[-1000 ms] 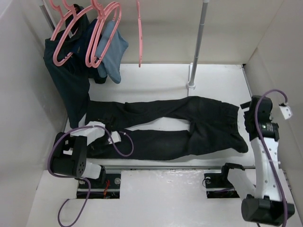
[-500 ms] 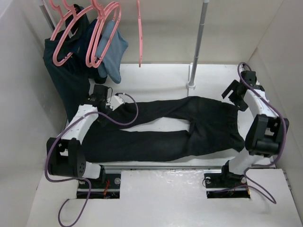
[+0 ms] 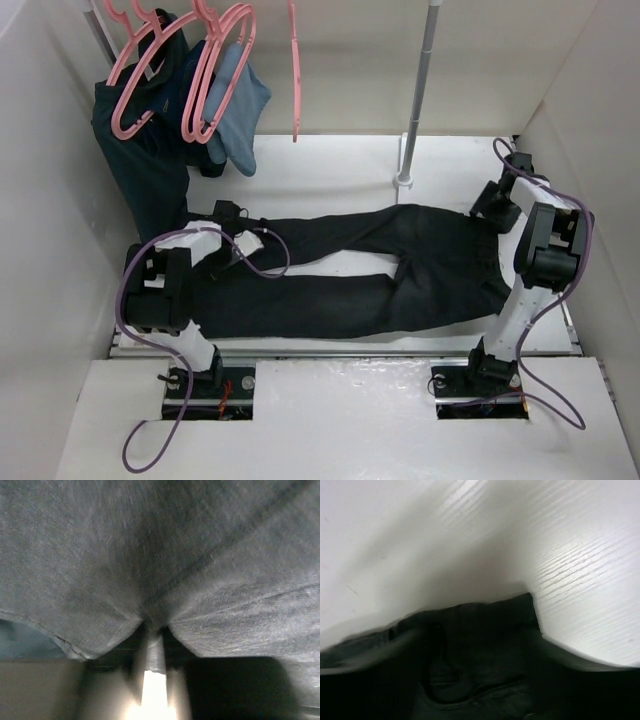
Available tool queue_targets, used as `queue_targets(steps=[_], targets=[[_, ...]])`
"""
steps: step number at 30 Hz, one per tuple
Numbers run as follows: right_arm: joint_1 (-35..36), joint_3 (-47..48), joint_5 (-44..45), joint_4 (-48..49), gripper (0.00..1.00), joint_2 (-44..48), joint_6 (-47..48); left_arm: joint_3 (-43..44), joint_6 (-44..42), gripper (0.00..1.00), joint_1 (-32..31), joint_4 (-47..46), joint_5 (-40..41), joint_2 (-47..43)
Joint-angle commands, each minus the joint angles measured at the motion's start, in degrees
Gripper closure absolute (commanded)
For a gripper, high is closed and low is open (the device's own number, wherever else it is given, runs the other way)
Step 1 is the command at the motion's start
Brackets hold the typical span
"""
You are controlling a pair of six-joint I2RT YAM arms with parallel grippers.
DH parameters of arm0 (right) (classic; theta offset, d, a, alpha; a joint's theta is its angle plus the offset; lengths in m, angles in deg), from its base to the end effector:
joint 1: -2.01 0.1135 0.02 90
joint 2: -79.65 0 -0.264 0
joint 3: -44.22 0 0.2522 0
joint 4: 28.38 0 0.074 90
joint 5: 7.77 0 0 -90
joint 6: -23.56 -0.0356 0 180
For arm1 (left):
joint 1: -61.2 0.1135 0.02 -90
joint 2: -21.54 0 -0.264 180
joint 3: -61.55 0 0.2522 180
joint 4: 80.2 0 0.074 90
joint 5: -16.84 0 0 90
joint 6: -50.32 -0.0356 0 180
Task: Place the trousers on the hanger
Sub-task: Flatten out the trousers at the center of the board, then fold the trousers at the center of the board.
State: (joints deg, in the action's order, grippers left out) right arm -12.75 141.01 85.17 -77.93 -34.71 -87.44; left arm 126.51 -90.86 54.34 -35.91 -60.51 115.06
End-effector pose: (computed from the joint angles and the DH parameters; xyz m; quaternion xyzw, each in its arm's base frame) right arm 0.3979 -0.1067 0.1769 0.3057 0.9309 -0.0143 0.1994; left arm 0.2886 -0.0269 0.1525 0.4624 0.8674 0.1568 0.0962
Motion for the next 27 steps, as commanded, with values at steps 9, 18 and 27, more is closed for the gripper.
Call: queue_targets(steps=[9, 18, 27], targets=[[-1.23, 5.65, 10.41, -0.6, 1.0, 5.98, 3.5, 16.46, 1.61, 1.0, 2.98, 3.04, 5.46, -3.24], [-3.25, -3.74, 4.73, 13.81, 1.0, 24.89, 6.05, 22.11, 0.29, 0.98, 5.62, 10.95, 3.81, -0.45], [-3.25, -3.75, 3.39, 11.01, 1.0, 21.38, 7.72, 19.02, 8.98, 0.87, 4.57, 10.18, -3.32, 6.33]])
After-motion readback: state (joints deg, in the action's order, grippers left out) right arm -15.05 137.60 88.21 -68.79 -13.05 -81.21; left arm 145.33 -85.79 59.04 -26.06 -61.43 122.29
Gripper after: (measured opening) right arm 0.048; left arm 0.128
